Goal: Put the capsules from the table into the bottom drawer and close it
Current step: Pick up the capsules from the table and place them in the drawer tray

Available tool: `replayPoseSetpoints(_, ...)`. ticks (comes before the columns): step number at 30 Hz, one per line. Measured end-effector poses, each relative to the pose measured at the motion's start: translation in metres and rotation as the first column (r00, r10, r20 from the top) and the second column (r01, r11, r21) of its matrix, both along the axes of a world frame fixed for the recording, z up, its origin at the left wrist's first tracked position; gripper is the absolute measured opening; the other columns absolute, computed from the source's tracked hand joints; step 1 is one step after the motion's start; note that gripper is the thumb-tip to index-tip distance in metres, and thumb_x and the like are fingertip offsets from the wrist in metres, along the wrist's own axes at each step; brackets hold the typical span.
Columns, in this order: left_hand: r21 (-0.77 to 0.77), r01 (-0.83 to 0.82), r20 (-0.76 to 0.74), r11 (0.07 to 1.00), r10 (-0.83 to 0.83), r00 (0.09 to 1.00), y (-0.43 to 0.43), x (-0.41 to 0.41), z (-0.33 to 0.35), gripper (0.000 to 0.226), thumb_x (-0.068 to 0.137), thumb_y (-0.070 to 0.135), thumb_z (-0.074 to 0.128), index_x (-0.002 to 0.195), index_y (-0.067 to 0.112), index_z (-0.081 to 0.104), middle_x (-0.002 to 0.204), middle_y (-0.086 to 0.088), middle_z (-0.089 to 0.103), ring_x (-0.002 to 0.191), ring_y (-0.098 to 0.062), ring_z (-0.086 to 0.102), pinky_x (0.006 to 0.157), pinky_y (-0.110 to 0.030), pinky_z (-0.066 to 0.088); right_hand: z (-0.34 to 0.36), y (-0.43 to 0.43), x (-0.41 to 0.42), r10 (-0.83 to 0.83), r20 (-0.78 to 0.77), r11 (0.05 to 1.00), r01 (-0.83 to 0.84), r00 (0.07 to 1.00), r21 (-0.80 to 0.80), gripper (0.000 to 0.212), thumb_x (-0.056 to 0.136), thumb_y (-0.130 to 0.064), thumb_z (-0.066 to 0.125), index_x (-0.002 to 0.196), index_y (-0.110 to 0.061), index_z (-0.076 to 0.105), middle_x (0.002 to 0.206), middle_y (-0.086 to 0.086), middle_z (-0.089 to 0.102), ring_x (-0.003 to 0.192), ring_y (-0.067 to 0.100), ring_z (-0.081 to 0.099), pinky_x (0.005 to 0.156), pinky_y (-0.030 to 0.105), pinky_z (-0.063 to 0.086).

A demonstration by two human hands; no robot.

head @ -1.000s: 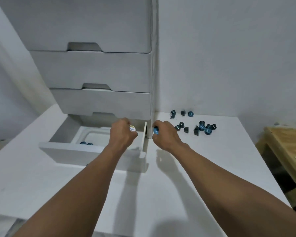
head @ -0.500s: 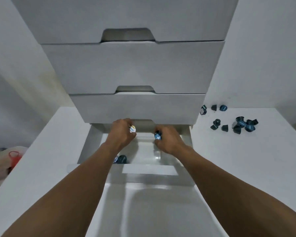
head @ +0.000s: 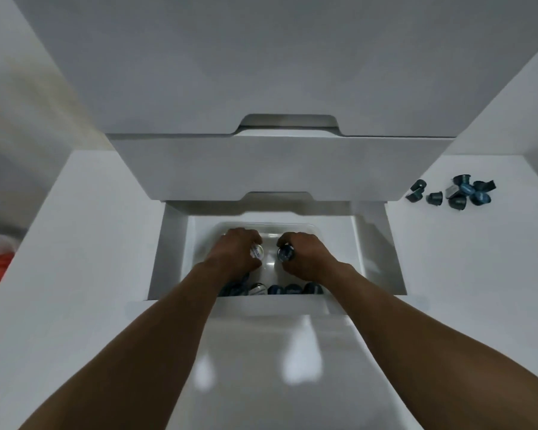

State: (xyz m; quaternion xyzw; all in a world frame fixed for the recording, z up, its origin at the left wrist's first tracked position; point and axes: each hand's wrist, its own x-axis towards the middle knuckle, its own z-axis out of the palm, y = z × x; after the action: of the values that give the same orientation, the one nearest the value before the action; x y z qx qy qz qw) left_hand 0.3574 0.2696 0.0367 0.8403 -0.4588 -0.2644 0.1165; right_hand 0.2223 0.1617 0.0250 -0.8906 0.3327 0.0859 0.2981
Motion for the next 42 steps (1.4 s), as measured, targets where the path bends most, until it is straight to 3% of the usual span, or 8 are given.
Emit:
replayPoseSetpoints(10, 0.124, 0.068, -0.033, 0.990, -0.064, 0.997, -0.004, -0.006, -0.024, 0.051, 0.073, 0.028, 0.075, 0.121, 0.026, 0.059, 0.126, -0.003, 0.060, 0.114, -0.022, 0.058, 0.097, -0.031, 0.047, -0.022, 0.001, 0.001, 0.020, -0.026, 0.996, -0.017, 0.999, 0.091, 0.039, 0.085, -0.017, 0.064, 0.123, -0.012, 0.060, 0.124, 0.012, 0.062, 0.113, 0.027, 0.057, 0.090, 0.025, 0.043)
replayPoseSetpoints(24, 0.088, 0.064, -0.080, 0.994, -0.057, 0.995, -0.003, 0.003, -0.032, 0.039, 0.080, 0.015, 0.072, 0.118, 0.024, 0.065, 0.128, -0.004, 0.061, 0.117, -0.021, 0.057, 0.099, -0.028, 0.044, -0.028, -0.001, 0.002, -0.038, -0.017, 0.994, 0.040, 0.999, 0.106, 0.028, 0.087, -0.014, 0.059, 0.115, -0.012, 0.064, 0.118, 0.010, 0.065, 0.107, 0.026, 0.059, 0.085, 0.025, 0.043)
replayPoseSetpoints(38, 0.140, 0.142, -0.081, 0.980, -0.132, 0.988, -0.002, 0.003, -0.032, 0.038, 0.078, 0.017, 0.074, 0.113, 0.026, 0.067, 0.116, -0.002, 0.067, 0.104, -0.020, 0.063, 0.090, -0.032, 0.052, -0.029, 0.007, 0.007, 0.023, -0.077, 0.993, -0.014, 0.997, 0.120, 0.026, 0.085, -0.015, 0.062, 0.111, -0.016, 0.067, 0.113, 0.009, 0.066, 0.102, 0.026, 0.061, 0.086, 0.029, 0.048)
replayPoseSetpoints(42, 0.162, 0.178, -0.064, 0.971, -0.169, 0.983, -0.004, 0.003, -0.032, 0.042, 0.079, 0.020, 0.073, 0.119, 0.026, 0.063, 0.121, -0.002, 0.064, 0.109, -0.021, 0.061, 0.094, -0.034, 0.050, -0.031, 0.008, 0.006, 0.015, -0.079, 0.994, -0.006, 0.997, 0.109, 0.026, 0.087, -0.018, 0.062, 0.113, -0.016, 0.066, 0.114, 0.010, 0.067, 0.102, 0.026, 0.062, 0.088, 0.031, 0.050)
